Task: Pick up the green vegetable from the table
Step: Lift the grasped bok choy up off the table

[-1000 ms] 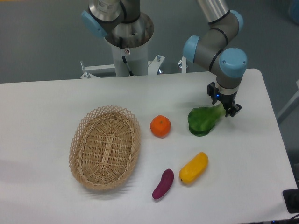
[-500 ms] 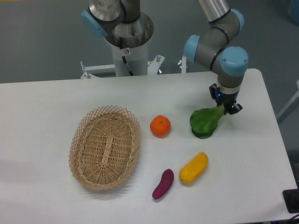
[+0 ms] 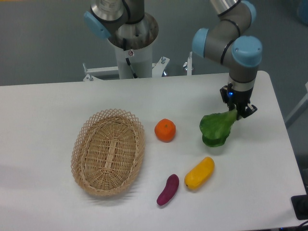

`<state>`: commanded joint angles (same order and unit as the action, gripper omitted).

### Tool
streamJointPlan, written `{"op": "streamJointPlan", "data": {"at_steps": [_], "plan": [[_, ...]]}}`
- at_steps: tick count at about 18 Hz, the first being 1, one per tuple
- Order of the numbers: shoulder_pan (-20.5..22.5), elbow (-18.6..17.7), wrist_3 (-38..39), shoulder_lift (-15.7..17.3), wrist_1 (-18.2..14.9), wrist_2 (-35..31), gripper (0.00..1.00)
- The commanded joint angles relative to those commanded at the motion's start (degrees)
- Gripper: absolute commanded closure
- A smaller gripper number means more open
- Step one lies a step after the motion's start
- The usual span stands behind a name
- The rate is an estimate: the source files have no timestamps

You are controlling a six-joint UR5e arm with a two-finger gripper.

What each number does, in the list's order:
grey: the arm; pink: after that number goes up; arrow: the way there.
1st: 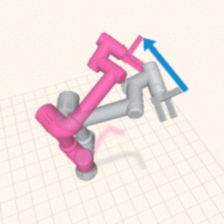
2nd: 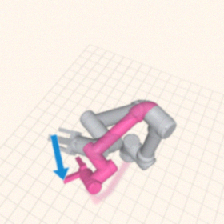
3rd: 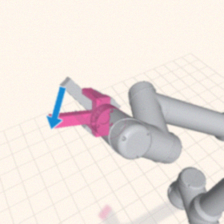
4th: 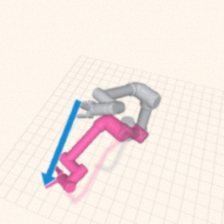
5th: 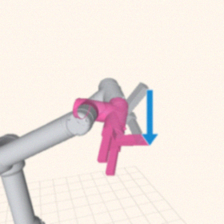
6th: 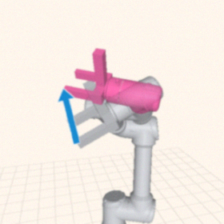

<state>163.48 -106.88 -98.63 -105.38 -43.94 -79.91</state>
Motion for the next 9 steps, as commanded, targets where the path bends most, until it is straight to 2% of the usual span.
{"op": "streamJointPlan", "data": {"at_steps": [4,9], "plan": [[-1.6,1.0,5.4,2.9,-2.6,4.3,0.64],[-2.6,2.2,13.6,4.3,-2.9,9.9,0.64]]}}
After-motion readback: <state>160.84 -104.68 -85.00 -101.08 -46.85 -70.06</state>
